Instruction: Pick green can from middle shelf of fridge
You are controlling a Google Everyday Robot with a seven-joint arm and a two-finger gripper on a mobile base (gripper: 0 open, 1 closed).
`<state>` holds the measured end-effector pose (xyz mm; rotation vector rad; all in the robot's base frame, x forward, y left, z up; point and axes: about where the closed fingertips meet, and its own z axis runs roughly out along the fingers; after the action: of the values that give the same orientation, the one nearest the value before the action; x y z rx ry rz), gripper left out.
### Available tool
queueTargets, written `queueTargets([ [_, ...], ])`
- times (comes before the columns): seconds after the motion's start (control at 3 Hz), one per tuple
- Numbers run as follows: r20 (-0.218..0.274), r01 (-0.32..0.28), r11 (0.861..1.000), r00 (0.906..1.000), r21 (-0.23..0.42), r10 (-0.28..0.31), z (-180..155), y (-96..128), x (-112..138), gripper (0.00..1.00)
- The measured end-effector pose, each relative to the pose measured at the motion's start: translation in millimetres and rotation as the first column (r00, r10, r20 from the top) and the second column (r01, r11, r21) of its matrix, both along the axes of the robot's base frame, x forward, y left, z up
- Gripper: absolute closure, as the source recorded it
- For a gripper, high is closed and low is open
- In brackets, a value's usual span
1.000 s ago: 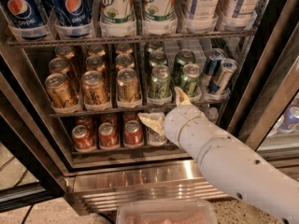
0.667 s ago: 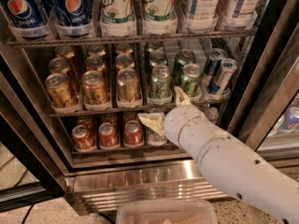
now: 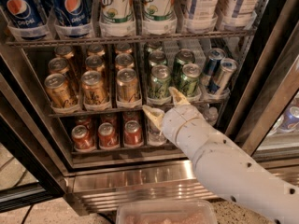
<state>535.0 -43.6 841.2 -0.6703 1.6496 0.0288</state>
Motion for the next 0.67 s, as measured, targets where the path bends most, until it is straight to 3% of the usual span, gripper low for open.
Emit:
queueTargets([
  [0.67,0.078,0.056,0.998,0.9953,0.020,-0.057,4.1,-5.1,16.7,0.41],
])
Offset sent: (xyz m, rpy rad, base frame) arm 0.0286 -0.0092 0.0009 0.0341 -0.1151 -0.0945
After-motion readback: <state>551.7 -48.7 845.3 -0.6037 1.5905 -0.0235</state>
